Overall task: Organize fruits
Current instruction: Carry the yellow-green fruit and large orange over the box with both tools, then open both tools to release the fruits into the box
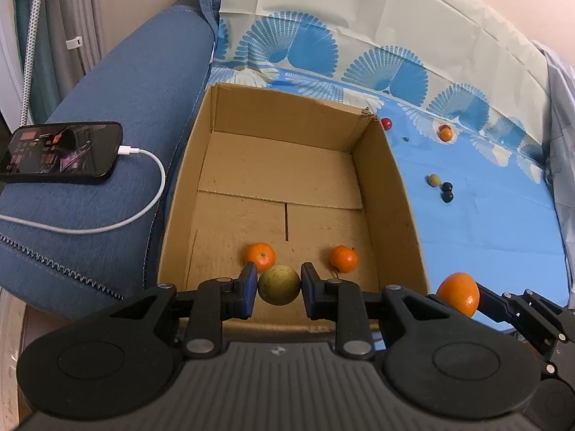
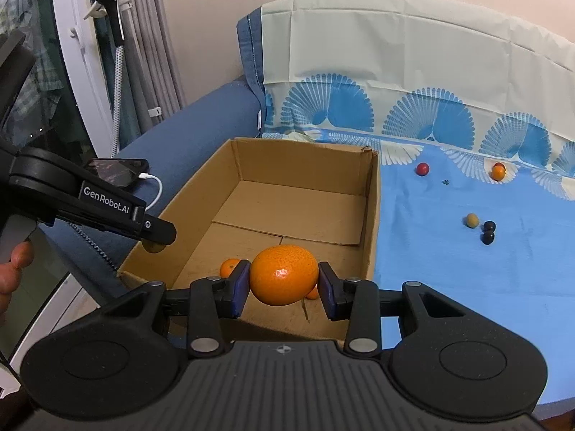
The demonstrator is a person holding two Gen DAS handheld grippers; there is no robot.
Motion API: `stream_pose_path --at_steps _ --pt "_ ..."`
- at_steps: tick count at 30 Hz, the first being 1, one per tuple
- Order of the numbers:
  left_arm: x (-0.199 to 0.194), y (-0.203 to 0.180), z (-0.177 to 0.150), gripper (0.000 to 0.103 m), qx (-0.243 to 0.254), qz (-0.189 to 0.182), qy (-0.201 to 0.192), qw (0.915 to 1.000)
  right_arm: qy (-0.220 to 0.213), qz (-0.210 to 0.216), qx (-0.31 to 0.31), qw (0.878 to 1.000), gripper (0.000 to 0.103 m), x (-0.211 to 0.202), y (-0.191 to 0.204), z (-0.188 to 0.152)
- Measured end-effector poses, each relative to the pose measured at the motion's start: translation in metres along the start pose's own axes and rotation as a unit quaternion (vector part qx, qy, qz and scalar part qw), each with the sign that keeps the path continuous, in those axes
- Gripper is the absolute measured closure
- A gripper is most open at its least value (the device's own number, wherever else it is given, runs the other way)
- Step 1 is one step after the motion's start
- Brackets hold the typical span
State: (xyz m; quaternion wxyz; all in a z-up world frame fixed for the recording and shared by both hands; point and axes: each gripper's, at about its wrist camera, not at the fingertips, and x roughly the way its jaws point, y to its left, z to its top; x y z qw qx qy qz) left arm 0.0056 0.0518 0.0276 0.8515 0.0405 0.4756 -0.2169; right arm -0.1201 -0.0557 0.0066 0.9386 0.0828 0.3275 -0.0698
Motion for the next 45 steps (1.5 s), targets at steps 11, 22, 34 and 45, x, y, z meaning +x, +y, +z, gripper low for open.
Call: stream_pose_path --at_steps 11,22,34,45 --pt "0.050 0.011 0.016 0.074 0.003 0.025 0.020 0.9995 0.027 0.000 -0.020 0.999 0.061 0.046 0.000 0.007" --pt "0.105 0.018 0.025 0.074 0.018 0.050 0.044 0.9976 0.078 -0.002 -0.040 0.996 0.061 0.108 0.007 0.001" --pt "0.151 0.026 0.020 0.074 0.026 0.070 0.077 0.9942 0.118 0.003 -0.063 0.991 0.061 0.143 0.009 -0.011" --pt "0.154 0.026 0.026 0.031 0.036 0.034 0.067 0.9965 0.119 -0.014 -0.084 0.989 0.047 0.152 0.012 -0.012"
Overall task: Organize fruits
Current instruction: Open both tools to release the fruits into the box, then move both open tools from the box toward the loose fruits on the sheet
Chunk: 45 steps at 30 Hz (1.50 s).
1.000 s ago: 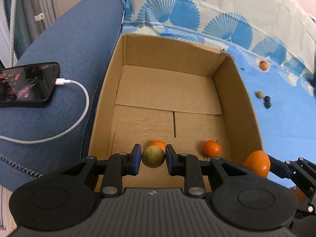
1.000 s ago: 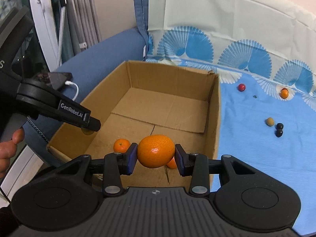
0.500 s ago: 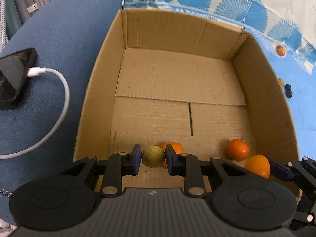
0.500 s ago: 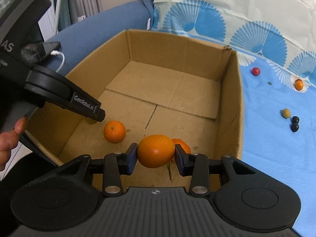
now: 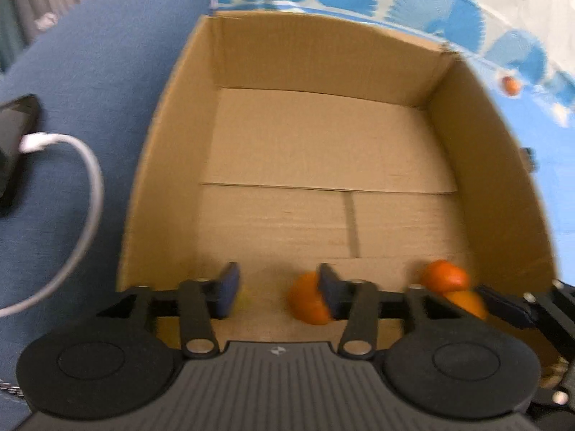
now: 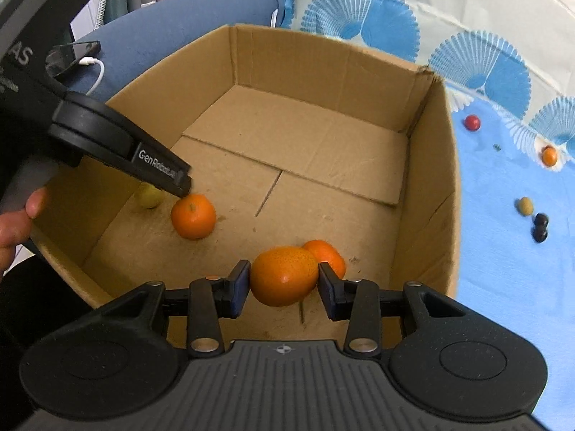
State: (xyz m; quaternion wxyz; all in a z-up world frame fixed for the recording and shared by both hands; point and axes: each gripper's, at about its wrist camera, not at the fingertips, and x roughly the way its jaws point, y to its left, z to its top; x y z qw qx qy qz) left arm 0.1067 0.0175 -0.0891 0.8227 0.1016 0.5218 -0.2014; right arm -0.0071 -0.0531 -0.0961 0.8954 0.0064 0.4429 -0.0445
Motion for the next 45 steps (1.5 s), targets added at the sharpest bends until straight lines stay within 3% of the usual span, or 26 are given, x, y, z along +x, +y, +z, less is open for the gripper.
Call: stream_pose_path --at_steps 1,3,5,9,13,19,29,45 --pt "-0.002 -0.001 0.000 0.025 0.001 -0.016 0.002 0.9999 -0.005 -0.001 -0.002 1.000 0.036 -0.003 0.000 0.001" --pt "-0.010 -0.006 -0.001 0.009 0.005 -0.039 -0.002 0.9992 -0.010 -0.001 -0.003 1.000 0.024 -0.011 -0.001 0.003" --pt "-0.024 -0.013 -0.007 0.000 0.019 -0.024 -0.024 0.9993 -0.013 0.001 -0.001 1.000 0.021 -0.022 -0.002 0.002" --pt "-0.054 -0.017 -0.024 0.000 0.046 -0.004 -0.055 0.9974 -0.011 0.002 0.015 1.000 0.014 -0.049 -0.007 -0.008" --pt "-0.090 -0.004 -0.048 0.000 0.025 -0.001 -0.064 0.9977 -0.014 0.003 0.028 1.000 0.012 -0.080 -0.007 -0.021" --pt "-0.131 0.014 -0.078 0.000 -0.009 0.034 -0.079 0.9963 -0.059 -0.007 0.035 0.998 0.007 -0.123 0.001 -0.025" --pt "-0.175 0.014 -0.095 0.000 -0.032 0.037 -0.110 0.9927 -0.122 -0.026 0.036 0.992 0.001 -0.176 0.015 -0.038" --pt "-0.207 -0.003 -0.110 0.000 -0.012 0.032 -0.144 0.9889 -0.157 -0.030 0.045 0.986 0.001 -0.206 0.020 -0.052"
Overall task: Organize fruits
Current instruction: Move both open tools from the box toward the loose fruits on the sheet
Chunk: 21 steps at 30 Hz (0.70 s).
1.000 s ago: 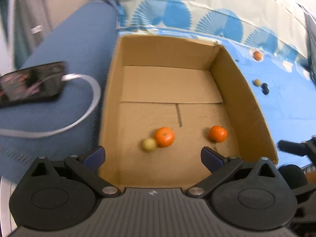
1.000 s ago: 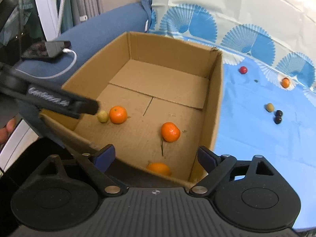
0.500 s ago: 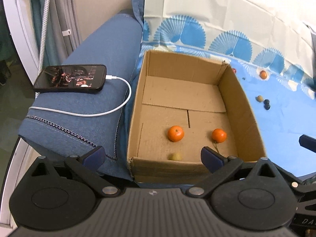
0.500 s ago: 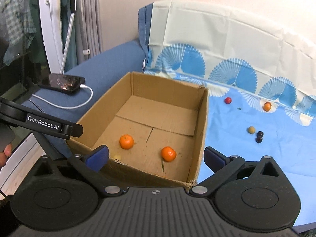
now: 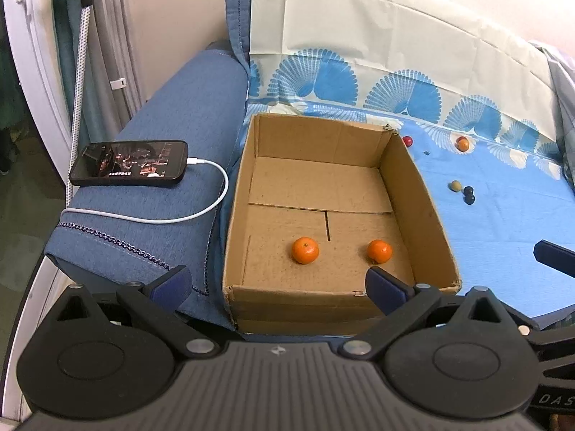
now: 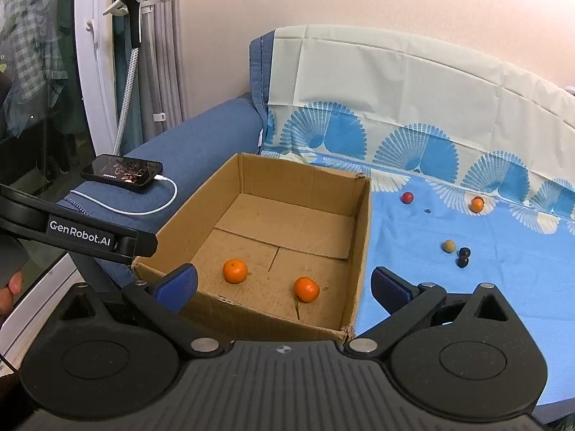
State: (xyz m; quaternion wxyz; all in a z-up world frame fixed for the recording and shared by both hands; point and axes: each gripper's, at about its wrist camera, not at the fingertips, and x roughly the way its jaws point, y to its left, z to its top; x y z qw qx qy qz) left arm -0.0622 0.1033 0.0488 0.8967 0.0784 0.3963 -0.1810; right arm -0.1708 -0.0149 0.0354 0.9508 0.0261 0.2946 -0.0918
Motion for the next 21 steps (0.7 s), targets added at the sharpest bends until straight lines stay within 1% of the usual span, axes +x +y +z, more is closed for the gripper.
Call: stream_pose_path --at_steps 9,21 --pt "-0.0025 -0.0047 -0.0013 0.000 0.005 0.000 -0.001 1.0000 -0.002 0.000 0.007 1.000 0.001 -0.0014 -0.0025 -0.0019" --pt "0.0036 -0.0102 0.0024 0.000 0.011 0.002 0.004 0.9999 0.002 -0.002 0.020 1.000 0.001 0.0031 -0.0083 -0.0034"
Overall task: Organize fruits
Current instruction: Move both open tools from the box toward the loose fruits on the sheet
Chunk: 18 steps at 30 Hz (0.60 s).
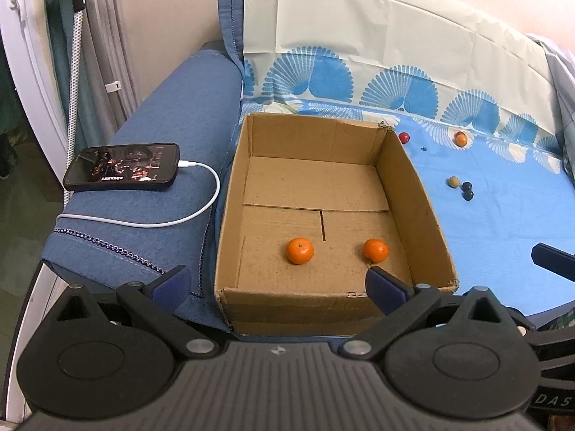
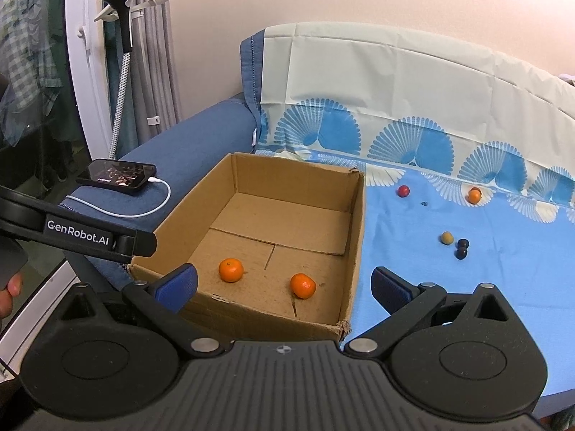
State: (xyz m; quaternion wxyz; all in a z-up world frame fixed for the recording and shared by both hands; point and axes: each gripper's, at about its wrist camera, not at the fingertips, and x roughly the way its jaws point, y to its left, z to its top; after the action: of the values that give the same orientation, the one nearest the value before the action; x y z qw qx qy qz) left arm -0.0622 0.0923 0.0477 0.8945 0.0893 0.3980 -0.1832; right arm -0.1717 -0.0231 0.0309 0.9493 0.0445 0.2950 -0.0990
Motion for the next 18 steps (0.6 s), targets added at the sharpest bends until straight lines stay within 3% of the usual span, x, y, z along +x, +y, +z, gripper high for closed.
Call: stream_pose_path --at_steps 10,18 --pt "0.011 -0.026 0.022 0.000 0.024 -0.012 -0.002 0.9996 -0.013 -0.020 0.023 0.999 0.001 0.005 -0.026 0.004" --pt "0.036 -0.089 0.070 0.000 0.054 -0.040 -0.008 0.9977 -0.028 -0.087 0.062 0.994 0.001 0.014 -0.103 0.005"
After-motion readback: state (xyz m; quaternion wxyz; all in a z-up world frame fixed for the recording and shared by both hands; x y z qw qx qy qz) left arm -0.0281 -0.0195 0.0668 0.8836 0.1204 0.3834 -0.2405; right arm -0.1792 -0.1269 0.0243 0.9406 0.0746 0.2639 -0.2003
